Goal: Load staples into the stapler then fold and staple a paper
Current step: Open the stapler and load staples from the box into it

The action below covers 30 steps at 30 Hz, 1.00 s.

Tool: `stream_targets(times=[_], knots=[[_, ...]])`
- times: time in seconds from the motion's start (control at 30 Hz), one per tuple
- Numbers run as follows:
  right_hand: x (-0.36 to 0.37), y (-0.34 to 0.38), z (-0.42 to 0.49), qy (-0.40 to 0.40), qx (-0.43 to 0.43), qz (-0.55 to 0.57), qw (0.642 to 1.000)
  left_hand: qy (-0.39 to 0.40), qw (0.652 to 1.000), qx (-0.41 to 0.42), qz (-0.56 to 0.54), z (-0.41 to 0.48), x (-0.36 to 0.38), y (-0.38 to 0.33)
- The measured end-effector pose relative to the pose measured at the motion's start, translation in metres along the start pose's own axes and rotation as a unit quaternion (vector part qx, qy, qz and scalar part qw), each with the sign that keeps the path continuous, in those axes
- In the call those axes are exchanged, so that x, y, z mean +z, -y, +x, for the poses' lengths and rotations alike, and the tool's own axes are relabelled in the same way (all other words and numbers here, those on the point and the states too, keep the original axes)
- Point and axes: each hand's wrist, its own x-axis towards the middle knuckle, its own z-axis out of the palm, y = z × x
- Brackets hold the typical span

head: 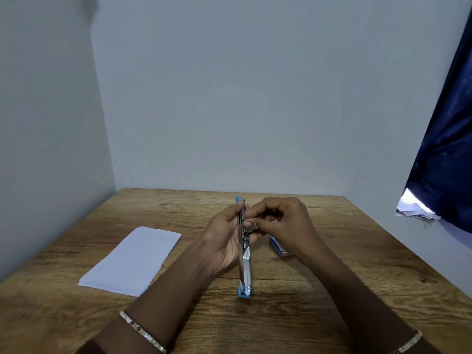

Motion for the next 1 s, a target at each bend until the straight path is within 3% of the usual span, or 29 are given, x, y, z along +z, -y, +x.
stream_targets(times=[0.3, 0.47, 0.77, 1.0], knots=[[-0.007, -0.001, 0.002, 0.014, 0.033, -0.007, 0.999, -0.027, 0.999, -0.029, 0.012, 0.002, -0.003, 0.005], [-0.003, 0.001, -0.001, 0.026, 0.071, 0.042, 0.996, -0.03, 0.999, -0.034, 0.004, 0.004, -0.003, 0.008], [0.002, -0.001, -0.002, 0.0, 0.055, -0.003, 0.999, -0.022, 0.998, -0.048, 0.034, 0.005, -0.004, 0.01], [0.005, 0.003, -0.005, -0.004, 0.086, 0.092, 0.992, -0.046, 0.997, -0.055, -0.006, 0.007, -0.004, 0.007]])
